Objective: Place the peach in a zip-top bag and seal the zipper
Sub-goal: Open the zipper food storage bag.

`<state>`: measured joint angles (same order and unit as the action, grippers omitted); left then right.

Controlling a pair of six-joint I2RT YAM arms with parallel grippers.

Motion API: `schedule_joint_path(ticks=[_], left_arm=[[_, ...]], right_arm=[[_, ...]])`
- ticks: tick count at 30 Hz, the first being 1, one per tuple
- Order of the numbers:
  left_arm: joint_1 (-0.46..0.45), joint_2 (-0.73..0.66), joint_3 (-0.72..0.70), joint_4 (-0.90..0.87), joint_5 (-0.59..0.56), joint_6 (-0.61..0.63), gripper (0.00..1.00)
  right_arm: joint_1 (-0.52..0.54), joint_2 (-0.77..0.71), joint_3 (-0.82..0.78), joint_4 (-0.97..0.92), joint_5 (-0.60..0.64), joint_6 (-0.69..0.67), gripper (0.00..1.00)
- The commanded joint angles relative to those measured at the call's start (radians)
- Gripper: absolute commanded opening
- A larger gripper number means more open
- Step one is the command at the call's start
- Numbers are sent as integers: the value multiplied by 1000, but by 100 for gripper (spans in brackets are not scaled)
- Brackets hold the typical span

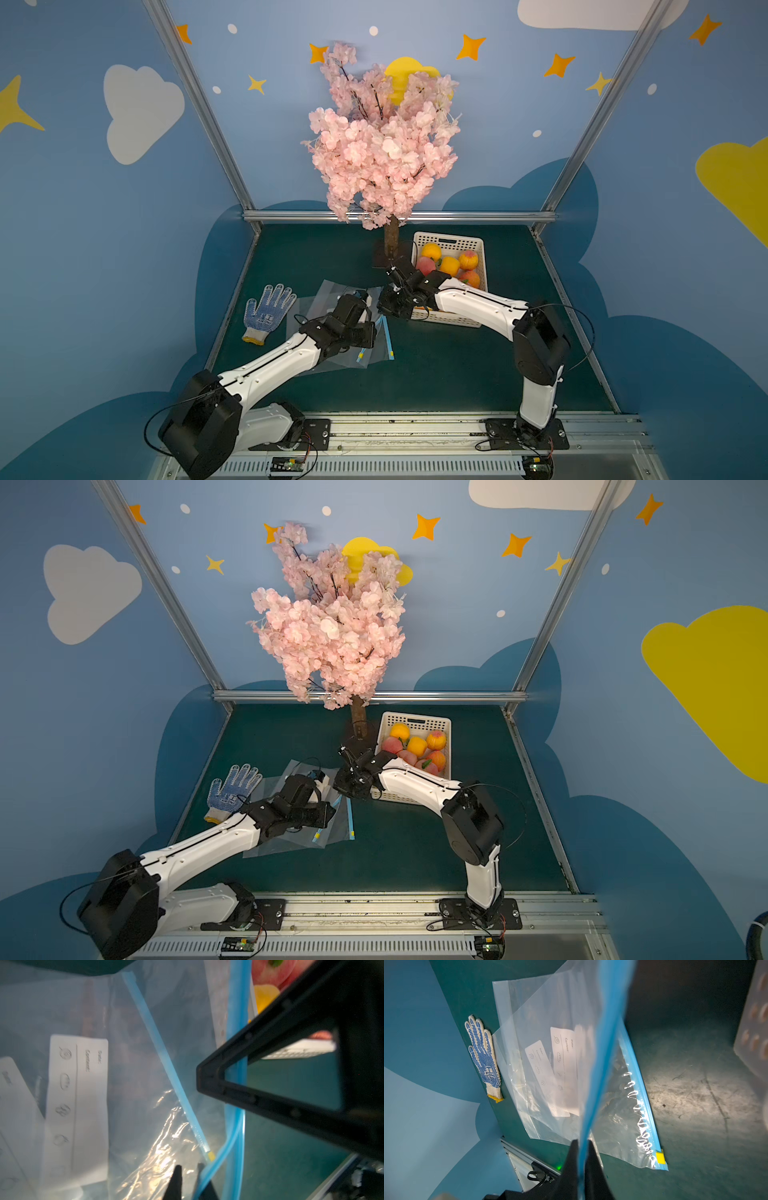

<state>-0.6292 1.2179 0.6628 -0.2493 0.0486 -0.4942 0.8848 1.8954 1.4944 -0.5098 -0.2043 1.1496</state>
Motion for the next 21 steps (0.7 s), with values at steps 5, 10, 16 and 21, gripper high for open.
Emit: schedule_joint_path(ticks=[5, 10, 16, 21], left_arm=[[0, -5, 6, -4, -35, -1, 3], [-1, -1, 23, -24, -64, -14, 3], [1, 0, 24, -14, -59, -11, 3], [-1, -2, 22, -20, -49, -8, 3]], right_arm=[[-45, -176, -117, 47, 29, -151, 51], [-39, -229, -185, 77, 8, -244, 53], [-20, -118, -82, 36, -29, -250, 48], [-14, -47, -30, 34, -56, -240, 38]])
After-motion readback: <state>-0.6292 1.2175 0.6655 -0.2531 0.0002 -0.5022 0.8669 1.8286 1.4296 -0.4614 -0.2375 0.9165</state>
